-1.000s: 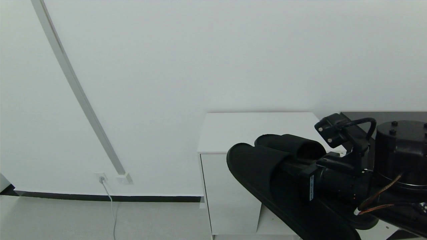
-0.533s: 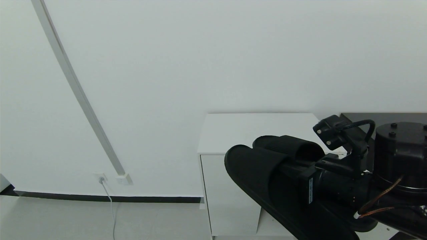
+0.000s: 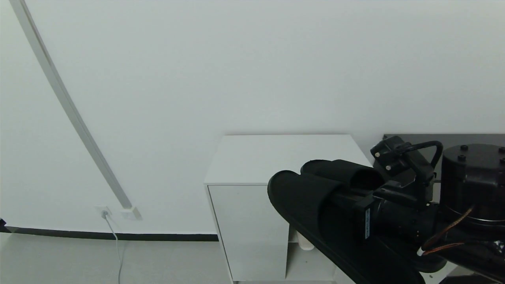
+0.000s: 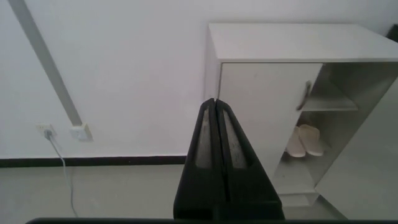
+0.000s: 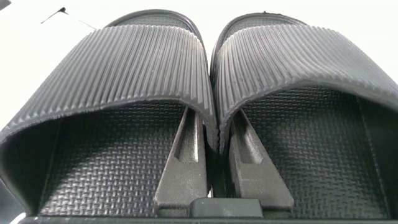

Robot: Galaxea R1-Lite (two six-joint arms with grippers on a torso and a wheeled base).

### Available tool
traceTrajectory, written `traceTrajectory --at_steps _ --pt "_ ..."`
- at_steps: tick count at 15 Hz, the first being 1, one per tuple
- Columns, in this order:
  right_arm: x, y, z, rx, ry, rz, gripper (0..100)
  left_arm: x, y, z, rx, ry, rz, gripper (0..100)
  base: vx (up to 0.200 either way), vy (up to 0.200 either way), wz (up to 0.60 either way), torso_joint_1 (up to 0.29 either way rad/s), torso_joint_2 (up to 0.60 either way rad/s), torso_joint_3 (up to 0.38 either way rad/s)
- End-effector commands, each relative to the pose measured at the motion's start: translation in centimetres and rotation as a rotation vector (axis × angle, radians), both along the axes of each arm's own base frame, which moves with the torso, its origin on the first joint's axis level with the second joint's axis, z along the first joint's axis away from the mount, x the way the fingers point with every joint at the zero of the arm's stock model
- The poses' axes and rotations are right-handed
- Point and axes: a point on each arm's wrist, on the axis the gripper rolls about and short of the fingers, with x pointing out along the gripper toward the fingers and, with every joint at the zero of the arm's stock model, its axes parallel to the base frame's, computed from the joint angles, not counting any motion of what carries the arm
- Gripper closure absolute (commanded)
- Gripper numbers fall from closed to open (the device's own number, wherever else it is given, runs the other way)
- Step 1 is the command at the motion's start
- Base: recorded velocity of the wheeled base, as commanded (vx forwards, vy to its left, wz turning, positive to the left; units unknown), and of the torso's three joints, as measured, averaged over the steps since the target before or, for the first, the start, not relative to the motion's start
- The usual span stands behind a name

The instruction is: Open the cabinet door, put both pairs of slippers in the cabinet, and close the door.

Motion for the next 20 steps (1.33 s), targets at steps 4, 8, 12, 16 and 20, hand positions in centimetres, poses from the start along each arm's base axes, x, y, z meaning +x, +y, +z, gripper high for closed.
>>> traceTrajectory --at_steps 4,8,12,16,20 --pt "0.0 0.1 -0.1 -0.003 0.003 0.001 100 0.0 0.0 0.0 0.0 0.0 0.0 100 0.0 -0.2 0.0 0.005 0.0 0.001" --pt "-0.1 -0.1 -0.3 -0.007 0.008 0.001 100 0.0 0.0 0.0 -0.003 0.0 0.0 100 0.0 -0.1 0.0 0.002 0.0 0.0" --pt "-0.1 -0.2 -0.8 -0.045 0.001 -0.019 100 0.0 0.0 0.0 -0.003 0.0 0.0 100 0.0 0.0 0.0 0.0 0.0 0.0" --pt "-0.1 -0.4 -1.8 -0.098 0.008 -0.016 100 0.0 0.0 0.0 -0.003 0.0 0.0 100 0.0 0.0 0.0 0.0 0.0 0.0" --pt "-0.1 -0.4 -2.1 -0.106 0.013 -0.015 100 0.0 0.0 0.0 -0.005 0.0 0.002 100 0.0 0.0 0.0 0.0 0.0 0.0"
